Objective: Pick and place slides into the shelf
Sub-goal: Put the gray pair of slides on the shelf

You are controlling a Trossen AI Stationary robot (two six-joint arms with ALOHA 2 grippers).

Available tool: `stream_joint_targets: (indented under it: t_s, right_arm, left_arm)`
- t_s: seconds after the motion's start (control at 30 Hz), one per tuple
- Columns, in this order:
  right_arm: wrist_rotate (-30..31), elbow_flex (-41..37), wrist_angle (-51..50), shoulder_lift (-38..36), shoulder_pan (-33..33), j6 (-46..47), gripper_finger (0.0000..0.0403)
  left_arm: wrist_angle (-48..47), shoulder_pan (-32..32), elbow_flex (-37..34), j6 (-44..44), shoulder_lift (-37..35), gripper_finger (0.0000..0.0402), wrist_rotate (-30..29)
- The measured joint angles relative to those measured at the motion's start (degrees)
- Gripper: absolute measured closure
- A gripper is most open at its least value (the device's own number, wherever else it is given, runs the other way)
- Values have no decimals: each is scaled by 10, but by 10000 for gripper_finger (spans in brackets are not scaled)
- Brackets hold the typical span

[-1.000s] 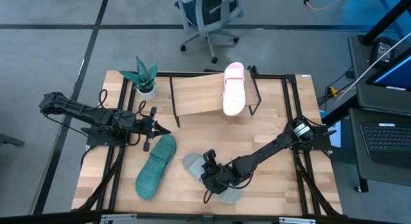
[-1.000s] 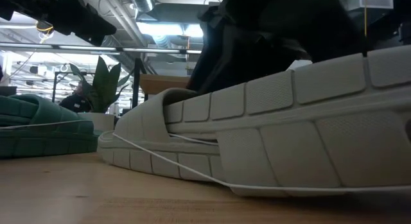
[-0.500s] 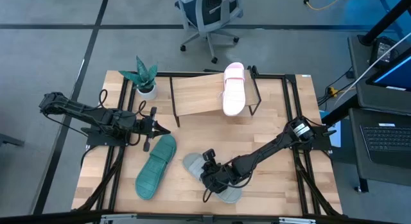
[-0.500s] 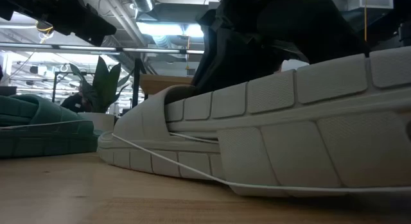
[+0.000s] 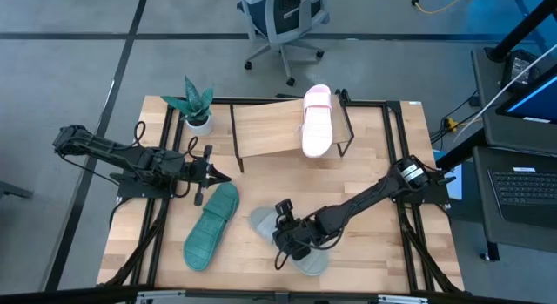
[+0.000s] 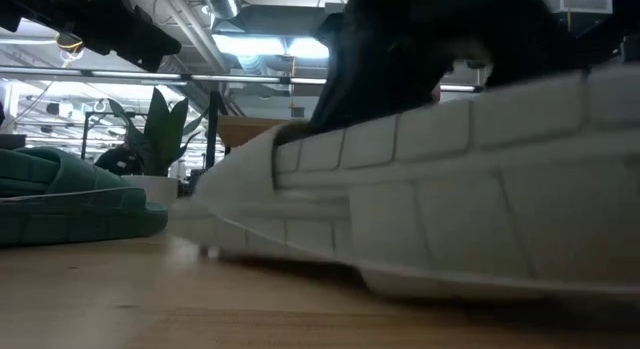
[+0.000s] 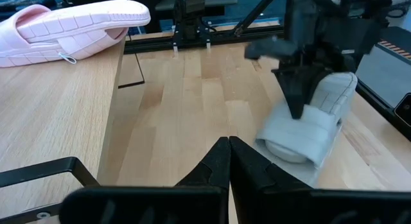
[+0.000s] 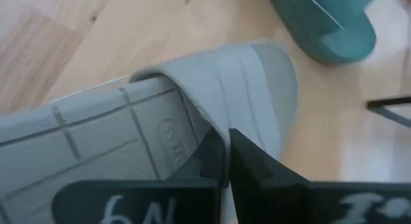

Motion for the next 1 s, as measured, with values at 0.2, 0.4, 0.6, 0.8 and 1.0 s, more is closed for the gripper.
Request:
stream_joint_targets:
  t_s: [0.2, 0.4, 0.6, 0.8, 1.0]
  right_arm:
    - [-5, 36, -58, -40, 1, 13, 391]
    - [-1, 110, -165, -46, 1, 13, 391]
    - [5, 191, -273, -47, -7, 10, 391]
    - [46, 284, -344, -48, -17, -22, 391]
    - [47, 359, -382, -48, -42, -50, 391]
  left_arm:
    - [0, 0, 0, 0, 0, 401, 0]
    - [0, 0, 0, 0, 0, 401, 0]
    - [0, 0, 0, 0, 0, 401, 0]
    - [0, 0, 0, 0, 0, 401, 0]
    - [0, 0, 0, -1, 0, 401, 0]
